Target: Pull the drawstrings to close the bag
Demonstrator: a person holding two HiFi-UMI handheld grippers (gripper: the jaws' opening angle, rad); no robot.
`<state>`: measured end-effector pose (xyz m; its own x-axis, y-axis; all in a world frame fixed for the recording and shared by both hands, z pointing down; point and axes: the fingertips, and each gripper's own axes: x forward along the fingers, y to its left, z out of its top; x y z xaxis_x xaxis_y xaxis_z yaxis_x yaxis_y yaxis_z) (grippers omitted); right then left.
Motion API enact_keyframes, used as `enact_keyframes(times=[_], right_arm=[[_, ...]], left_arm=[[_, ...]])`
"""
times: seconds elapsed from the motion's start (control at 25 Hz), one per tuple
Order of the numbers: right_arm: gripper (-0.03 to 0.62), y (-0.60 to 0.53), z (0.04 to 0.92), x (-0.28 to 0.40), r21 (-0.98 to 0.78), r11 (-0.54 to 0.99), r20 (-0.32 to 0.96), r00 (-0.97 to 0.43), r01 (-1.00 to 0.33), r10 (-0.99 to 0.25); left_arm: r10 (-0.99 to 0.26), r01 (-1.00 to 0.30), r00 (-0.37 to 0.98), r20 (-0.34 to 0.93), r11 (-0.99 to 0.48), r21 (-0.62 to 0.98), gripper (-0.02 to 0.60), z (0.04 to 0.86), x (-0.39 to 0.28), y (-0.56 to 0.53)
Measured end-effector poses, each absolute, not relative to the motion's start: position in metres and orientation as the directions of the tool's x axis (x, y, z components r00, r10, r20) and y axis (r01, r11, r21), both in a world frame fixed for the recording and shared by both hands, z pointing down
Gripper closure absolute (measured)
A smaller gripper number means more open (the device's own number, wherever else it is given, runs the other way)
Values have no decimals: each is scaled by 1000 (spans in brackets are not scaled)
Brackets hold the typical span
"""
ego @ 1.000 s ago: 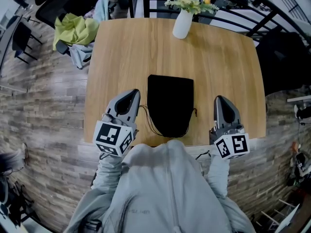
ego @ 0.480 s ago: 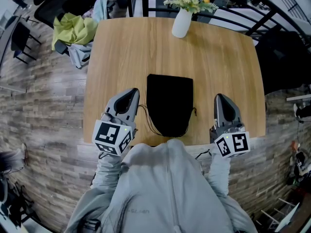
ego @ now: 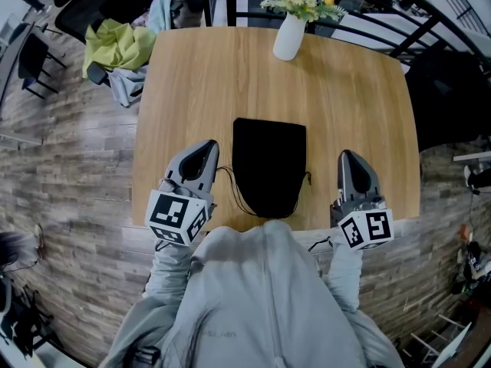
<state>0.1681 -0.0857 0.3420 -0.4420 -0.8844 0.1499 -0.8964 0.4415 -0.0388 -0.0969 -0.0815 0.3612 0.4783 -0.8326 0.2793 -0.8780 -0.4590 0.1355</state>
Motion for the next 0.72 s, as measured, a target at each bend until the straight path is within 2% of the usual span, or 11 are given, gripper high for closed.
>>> enact_keyframes(times=[0.72], right_arm=[[572, -85, 340, 171, -33, 435, 152, -434, -900, -888]], left_arm=[[-809, -857, 508, 294, -509, 81, 555, 363, -110, -89]])
